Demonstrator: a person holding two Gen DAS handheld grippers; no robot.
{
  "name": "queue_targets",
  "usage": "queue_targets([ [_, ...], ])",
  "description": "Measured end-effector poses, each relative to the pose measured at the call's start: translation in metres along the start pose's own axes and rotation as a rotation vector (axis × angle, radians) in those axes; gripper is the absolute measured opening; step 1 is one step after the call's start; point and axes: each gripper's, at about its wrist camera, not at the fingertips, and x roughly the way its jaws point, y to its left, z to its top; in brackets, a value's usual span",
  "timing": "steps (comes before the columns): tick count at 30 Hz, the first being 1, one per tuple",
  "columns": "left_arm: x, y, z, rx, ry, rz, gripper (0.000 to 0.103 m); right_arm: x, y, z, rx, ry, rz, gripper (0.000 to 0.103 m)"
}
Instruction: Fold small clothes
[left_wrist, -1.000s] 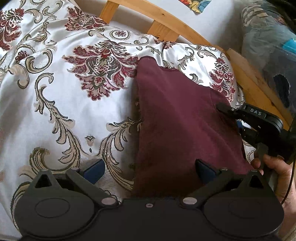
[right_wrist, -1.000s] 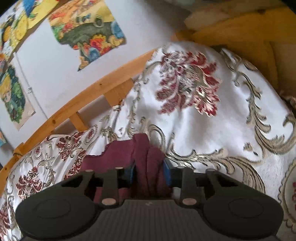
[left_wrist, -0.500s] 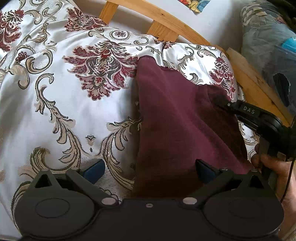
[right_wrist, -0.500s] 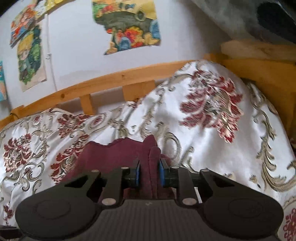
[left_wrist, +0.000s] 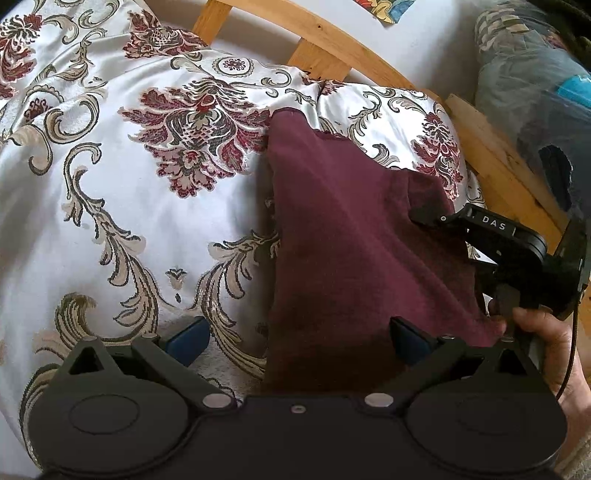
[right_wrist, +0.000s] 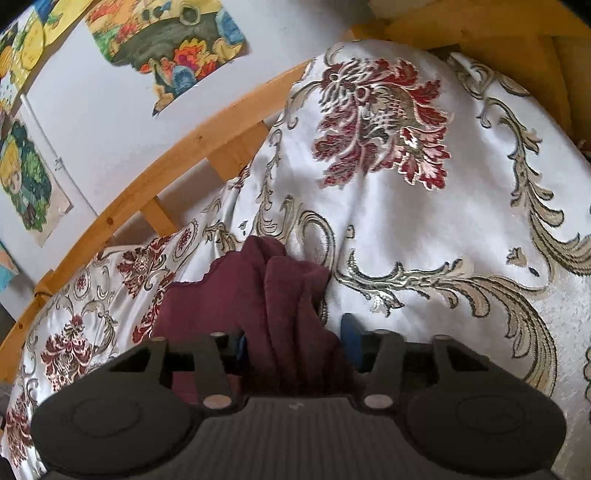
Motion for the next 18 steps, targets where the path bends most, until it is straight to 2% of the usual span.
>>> queue_targets([
  [3,0.0,0.0,0.0,0.003,0.0,0.001,0.102,0.0,0.014,-0.003,-0.075,-0.015,-0.015,0.027],
  [7,0.0,0.0,0.0,0.004,0.0,0.001,0.102,-0.002,0.052,-0.013,-0.327,-0.046,-0.095,0.026],
  [11,0.001,0.0,-0.001,0.008,-0.001,0.002,0.102,-0.002,0.084,-0.027,-0.526,-0.061,-0.157,0.026],
  [14,0.001,0.0,-0.002,0.015,-0.002,0.004,0.102,-0.003,0.09,-0.032,-0.566,-0.062,-0.173,0.026],
  [18,0.001,0.0,-0.002,0.017,-0.003,0.002,0.102,-0.003,0.08,-0.026,-0.497,-0.05,-0.167,0.028],
])
